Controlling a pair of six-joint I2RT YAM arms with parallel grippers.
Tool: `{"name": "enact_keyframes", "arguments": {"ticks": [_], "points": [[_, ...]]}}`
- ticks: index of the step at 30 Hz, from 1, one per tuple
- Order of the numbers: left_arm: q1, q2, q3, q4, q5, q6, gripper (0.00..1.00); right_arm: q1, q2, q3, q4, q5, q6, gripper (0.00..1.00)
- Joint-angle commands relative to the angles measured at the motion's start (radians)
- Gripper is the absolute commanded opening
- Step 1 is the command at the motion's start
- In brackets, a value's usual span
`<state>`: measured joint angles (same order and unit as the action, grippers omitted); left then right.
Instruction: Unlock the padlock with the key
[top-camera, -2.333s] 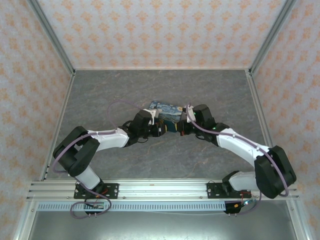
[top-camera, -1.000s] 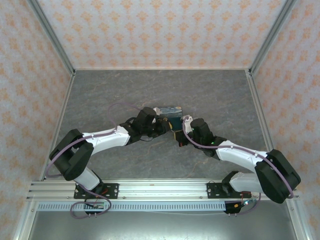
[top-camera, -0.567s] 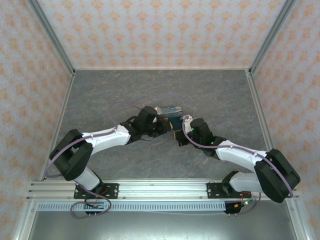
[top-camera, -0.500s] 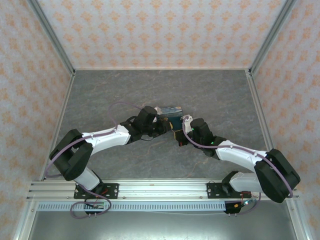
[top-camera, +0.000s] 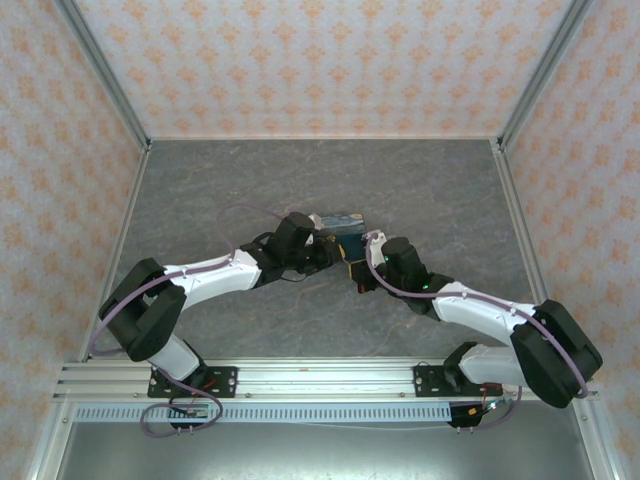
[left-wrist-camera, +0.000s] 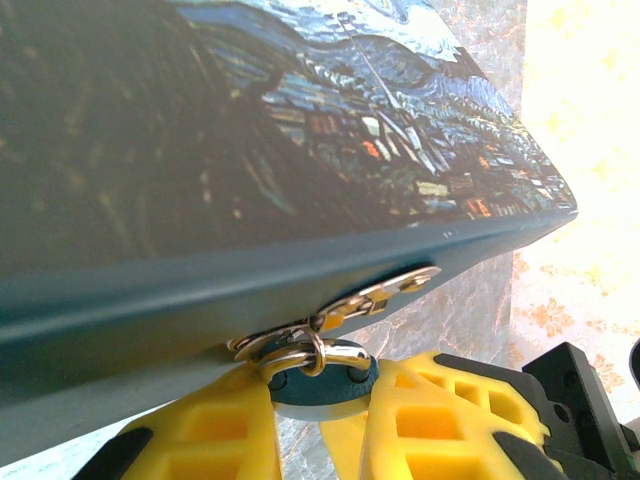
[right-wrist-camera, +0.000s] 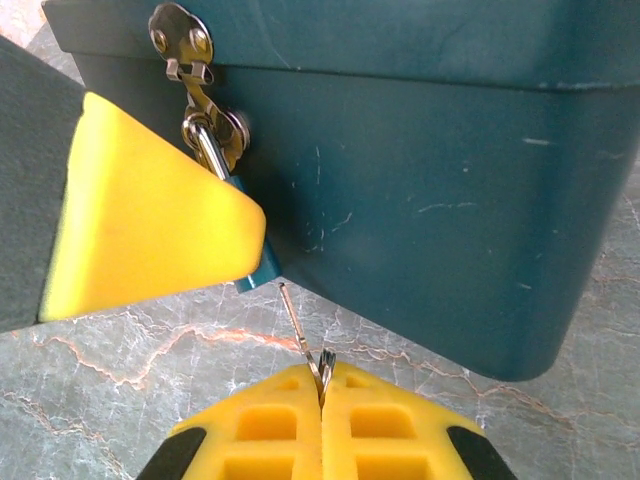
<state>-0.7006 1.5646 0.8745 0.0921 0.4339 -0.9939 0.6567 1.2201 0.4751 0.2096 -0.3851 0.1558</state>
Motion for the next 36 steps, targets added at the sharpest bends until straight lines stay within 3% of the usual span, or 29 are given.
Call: {"name": "enact_keyframes", "arguments": {"ticks": [1,36], "points": [[-0.009,0.001,0.038,0.009,-0.021,0.026,0.15,0.004,-0.019,-0.011,0.006,-0.003,-0.010,0.00],[-0.013,0.003,0.033,0.007,-0.021,0.019,0.15,0.004,-0.010,0.028,0.073,-0.019,-0.003,0.00]]}}
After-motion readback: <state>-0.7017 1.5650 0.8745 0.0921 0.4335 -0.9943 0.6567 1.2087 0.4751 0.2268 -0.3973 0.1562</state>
